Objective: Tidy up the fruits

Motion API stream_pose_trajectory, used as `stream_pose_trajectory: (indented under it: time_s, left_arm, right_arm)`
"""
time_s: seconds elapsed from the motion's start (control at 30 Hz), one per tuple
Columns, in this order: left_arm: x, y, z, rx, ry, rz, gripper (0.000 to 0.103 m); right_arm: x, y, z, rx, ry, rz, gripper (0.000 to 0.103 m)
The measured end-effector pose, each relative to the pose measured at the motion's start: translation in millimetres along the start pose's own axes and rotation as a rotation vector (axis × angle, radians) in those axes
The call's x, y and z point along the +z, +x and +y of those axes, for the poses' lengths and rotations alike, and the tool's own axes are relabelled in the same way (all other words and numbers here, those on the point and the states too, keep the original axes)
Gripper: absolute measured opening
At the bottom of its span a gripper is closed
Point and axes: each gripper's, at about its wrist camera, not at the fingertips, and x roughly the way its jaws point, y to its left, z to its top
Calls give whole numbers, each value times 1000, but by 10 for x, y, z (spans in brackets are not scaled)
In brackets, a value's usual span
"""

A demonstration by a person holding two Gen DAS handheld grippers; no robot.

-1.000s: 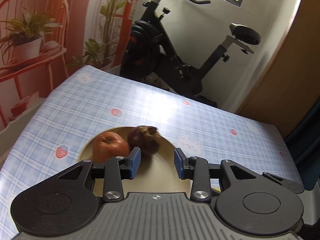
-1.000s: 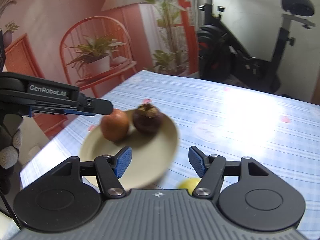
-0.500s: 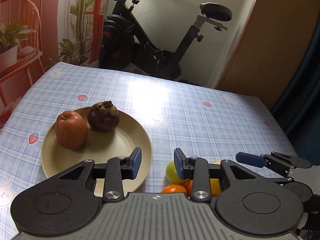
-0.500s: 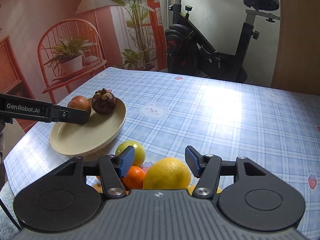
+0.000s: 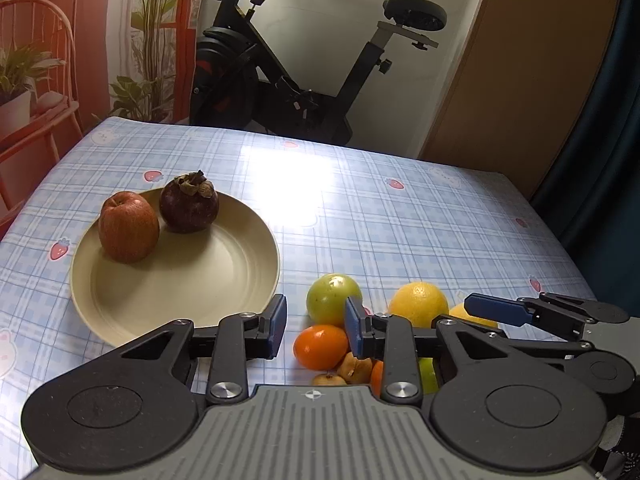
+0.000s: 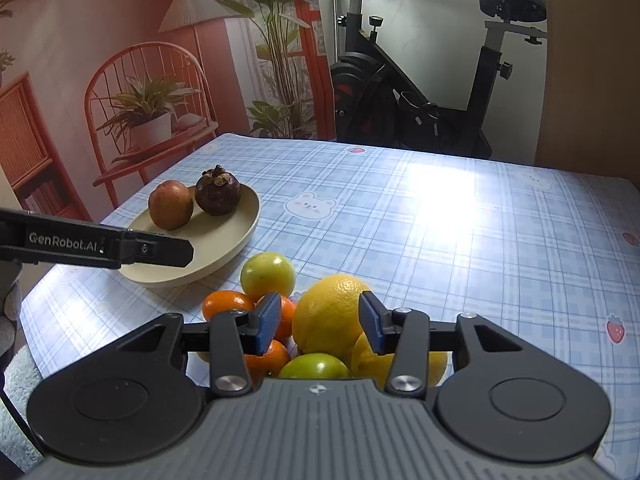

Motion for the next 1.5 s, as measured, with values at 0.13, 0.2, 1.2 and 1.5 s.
stream_pose_trajectory:
  time_s: [0.13, 0.2, 1.2, 1.5]
  left_arm:
    - [-27, -75, 12, 13, 17, -13, 32]
    - [-43, -100, 27, 13, 24, -16, 31]
    - [-360, 363, 27, -115, -13, 190, 29]
    - [-397, 427, 97, -105, -24, 188, 27]
  right_arm:
    - [-38, -25, 32, 19, 14, -5, 44]
    - [-36, -23, 60, 27, 4, 0, 43]
    - [-79, 52, 143, 89, -11, 33, 30]
    - [-42, 113, 184, 97, -26, 64, 30]
